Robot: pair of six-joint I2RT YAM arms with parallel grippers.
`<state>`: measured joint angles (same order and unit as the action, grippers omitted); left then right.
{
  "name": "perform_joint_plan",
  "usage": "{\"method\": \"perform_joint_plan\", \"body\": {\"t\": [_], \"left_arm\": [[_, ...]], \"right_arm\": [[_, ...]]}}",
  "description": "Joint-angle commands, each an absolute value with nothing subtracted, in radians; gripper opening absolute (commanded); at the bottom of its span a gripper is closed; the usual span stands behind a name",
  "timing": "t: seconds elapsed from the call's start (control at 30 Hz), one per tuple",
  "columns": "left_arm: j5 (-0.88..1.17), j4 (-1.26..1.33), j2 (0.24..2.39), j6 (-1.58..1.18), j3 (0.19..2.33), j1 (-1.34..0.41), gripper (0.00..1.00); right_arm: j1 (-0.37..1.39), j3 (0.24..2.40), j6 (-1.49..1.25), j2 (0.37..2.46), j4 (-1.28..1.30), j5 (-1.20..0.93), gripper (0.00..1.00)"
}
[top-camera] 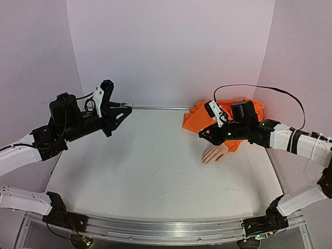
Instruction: Paint the nails
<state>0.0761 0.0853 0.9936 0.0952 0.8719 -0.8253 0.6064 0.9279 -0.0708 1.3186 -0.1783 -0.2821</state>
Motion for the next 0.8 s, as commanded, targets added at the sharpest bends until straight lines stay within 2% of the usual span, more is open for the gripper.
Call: {"method": "perform_joint_plan", "body": {"t": [0.0,0.53,0.77], "left_arm": [[0.099,0.073,1.001,0.114,0.930,-0.782,0.00],[0.054,0.073,0.998,0.207,0.872,-0.734,0.00],[0.066,0.072,1.017,0.205,0.874,-0.729,0.00]], "right_arm": [[0.587,0.898,-0.009,1.322,-0.147,-0.146,0.00],[0.535,0.895,-0.034,1.545,-0.075,-0.219,0.00],[0.535,0.895,-0.031,1.542,-0.145,-0.174,0.00]]}}
